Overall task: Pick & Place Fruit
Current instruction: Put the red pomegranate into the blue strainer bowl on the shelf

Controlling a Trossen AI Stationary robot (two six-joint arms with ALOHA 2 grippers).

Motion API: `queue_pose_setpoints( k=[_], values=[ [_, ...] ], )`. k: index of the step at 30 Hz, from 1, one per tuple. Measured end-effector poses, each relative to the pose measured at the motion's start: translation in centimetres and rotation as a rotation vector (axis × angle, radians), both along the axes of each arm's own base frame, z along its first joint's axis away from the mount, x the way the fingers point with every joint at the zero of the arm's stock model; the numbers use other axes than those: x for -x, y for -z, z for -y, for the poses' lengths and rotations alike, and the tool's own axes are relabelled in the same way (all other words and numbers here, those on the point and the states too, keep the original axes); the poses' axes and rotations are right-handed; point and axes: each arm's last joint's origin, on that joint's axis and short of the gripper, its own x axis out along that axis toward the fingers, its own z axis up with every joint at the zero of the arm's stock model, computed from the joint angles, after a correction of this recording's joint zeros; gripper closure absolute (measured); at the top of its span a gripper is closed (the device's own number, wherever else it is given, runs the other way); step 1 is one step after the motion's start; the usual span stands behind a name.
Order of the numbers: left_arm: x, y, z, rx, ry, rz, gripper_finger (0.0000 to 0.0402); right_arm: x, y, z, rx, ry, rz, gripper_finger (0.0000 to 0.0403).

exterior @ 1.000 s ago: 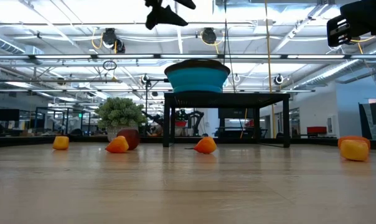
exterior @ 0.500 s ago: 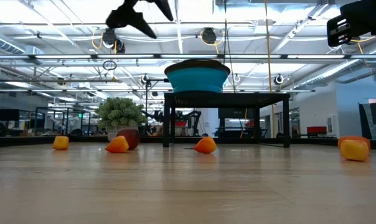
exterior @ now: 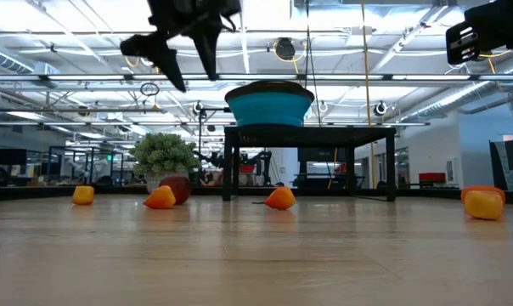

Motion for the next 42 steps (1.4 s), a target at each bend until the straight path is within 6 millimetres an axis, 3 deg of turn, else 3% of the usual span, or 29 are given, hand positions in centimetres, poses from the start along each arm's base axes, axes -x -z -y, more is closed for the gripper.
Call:
queue_pose_setpoints(
  k=[9, 15, 25, 35, 42],
  values=[
    [-1.9, 4.3, -0.7, 0.038, 0.017, -0.197, 0.0144, 0.0, 0.0, 0.0, 0.0, 0.001, 0.002, 0.0403],
    [-1.7, 6.8, -1.5, 0.074, -0.015, -0.337, 0.0144, 0.0, 0.0, 0.0, 0.0, 0.001, 0.002, 0.0403],
    [-0.9, 10.1, -2.6, 0.106, -0.055, -0.332, 0.0144, 0.0, 0.0, 0.0, -0.001, 0.001, 0.003, 0.0403],
    [-0.8, 10.8, -2.8, 0.068, -0.074, -0.318, 0.0142, 0.0, 0.0, 0.0, -0.001, 0.001, 0.003, 0.0403],
    [-0.8, 10.8, -3.4, 0.048, -0.073, -0.32, 0.0097, 0.0, 0.0, 0.0, 0.002, 0.001, 0.004, 0.0403]
  ],
)
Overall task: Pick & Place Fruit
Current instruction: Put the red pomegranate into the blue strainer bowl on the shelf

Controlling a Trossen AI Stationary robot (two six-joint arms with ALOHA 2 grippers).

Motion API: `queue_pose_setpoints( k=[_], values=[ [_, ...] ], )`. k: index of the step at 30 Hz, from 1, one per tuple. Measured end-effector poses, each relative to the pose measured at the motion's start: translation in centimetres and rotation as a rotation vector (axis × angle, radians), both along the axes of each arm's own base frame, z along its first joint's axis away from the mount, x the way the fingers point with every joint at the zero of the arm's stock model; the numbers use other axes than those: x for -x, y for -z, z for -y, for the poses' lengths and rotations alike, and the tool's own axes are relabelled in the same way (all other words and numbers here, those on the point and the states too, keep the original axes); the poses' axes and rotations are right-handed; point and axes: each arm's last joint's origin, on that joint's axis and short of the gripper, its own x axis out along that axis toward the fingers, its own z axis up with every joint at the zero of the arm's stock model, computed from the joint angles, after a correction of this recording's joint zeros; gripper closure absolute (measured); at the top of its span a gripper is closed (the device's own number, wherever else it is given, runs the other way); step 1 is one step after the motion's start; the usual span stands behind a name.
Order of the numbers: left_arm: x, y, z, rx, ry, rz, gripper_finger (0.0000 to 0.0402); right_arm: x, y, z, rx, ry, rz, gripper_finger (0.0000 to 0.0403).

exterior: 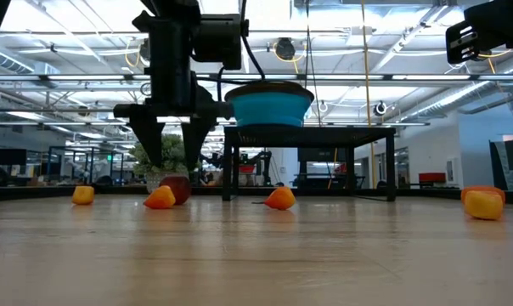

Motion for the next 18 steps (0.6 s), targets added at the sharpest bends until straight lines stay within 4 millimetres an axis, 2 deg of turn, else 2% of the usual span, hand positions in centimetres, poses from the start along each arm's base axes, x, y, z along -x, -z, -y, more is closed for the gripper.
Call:
queue_pose_setpoints(
  k=[8, 18],
  values=[
    [-0.3, 0.2, -0.1, -0.014, 0.035, 0.036, 0.0058, 0.0, 0.0, 0.0, 0.0, 0.0, 0.0, 0.0403],
    [0.6, 2.5, -0.5, -0.022, 0.011, 0.027, 0.0078, 0.0, 0.0, 0.0, 0.001, 0.0, 0.001, 0.0403]
  ],
)
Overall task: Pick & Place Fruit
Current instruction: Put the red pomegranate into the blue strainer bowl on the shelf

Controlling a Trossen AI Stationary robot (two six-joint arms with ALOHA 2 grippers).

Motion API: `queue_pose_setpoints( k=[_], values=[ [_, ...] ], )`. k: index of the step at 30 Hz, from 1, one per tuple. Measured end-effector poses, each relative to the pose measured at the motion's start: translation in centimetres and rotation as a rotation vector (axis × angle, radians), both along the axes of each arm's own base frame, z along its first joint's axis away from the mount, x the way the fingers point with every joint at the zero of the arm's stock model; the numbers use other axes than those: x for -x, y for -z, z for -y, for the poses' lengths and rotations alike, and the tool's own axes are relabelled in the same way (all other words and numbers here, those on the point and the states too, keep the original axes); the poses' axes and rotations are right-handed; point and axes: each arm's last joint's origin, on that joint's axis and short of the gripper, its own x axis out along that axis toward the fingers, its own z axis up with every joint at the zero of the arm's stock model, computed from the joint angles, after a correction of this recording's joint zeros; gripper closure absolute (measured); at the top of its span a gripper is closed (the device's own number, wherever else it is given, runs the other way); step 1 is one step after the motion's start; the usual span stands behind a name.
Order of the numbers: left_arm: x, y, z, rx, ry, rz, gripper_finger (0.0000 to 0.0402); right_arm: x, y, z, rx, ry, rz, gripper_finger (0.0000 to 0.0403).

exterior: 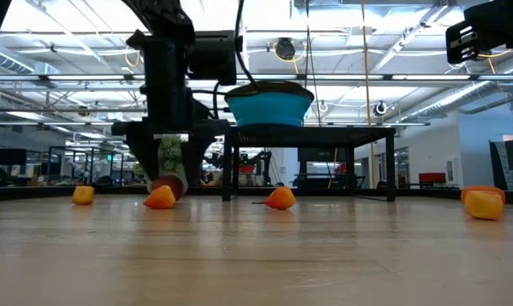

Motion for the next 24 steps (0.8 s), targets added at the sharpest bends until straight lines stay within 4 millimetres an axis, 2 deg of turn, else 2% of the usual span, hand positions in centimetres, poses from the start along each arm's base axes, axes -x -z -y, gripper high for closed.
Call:
queue_pose_setpoints(
  k=[7, 14, 24],
  values=[
    [-0.14, 0.48, -0.66, -0.003, 0.017, 0.037, 0.0091, 0.0, 0.0, 0.0, 0.0, 0.0, 0.0, 0.0403],
    [-0.2, 0.66, -0.55, 0.031, 0.034, 0.035, 0.0093, 0.0, 0.0, 0.0, -0.002, 0.0, 0.0, 0.0403],
    [-0.13, 0.69, -0.48, 0.038, 0.046, 0.025, 0.012, 0.0, 0.0, 0.0, -0.001, 0.0, 0.0, 0.0403]
  ],
)
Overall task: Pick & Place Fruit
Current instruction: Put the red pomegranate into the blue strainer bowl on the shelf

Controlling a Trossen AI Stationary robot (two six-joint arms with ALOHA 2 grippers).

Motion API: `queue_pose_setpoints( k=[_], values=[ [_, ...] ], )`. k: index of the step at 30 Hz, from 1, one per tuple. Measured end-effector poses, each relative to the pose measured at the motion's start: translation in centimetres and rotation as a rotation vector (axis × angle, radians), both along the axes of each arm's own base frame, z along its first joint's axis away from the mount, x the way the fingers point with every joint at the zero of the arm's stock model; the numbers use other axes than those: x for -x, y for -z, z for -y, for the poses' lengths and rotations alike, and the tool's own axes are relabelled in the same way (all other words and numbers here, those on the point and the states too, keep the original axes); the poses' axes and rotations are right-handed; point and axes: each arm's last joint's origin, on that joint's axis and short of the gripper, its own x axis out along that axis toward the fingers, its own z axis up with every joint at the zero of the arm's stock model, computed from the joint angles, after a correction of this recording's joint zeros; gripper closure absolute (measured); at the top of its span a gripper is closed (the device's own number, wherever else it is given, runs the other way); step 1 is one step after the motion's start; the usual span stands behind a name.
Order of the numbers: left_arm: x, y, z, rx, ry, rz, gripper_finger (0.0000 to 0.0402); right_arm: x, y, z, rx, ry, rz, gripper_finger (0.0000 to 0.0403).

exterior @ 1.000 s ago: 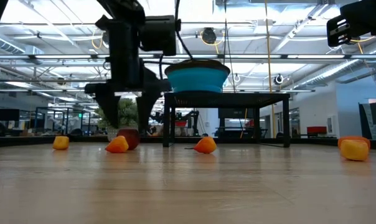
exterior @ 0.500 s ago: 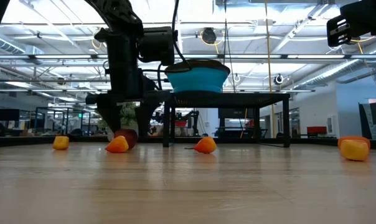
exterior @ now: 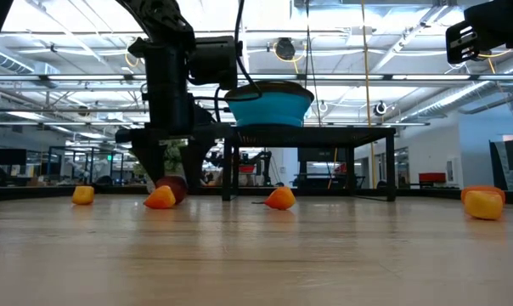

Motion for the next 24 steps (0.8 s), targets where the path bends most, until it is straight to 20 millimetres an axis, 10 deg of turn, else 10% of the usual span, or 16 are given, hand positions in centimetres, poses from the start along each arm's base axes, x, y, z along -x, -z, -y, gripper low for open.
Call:
queue_pose_setpoints(
  k=[24],
  values=[
    [0.2, 0.07, 0.28, 0.028, 0.022, -0.026, 0.0205, 0.0, 0.0, 0.0, 0.001, 0.0, 0.0, 0.0403]
  ],
)
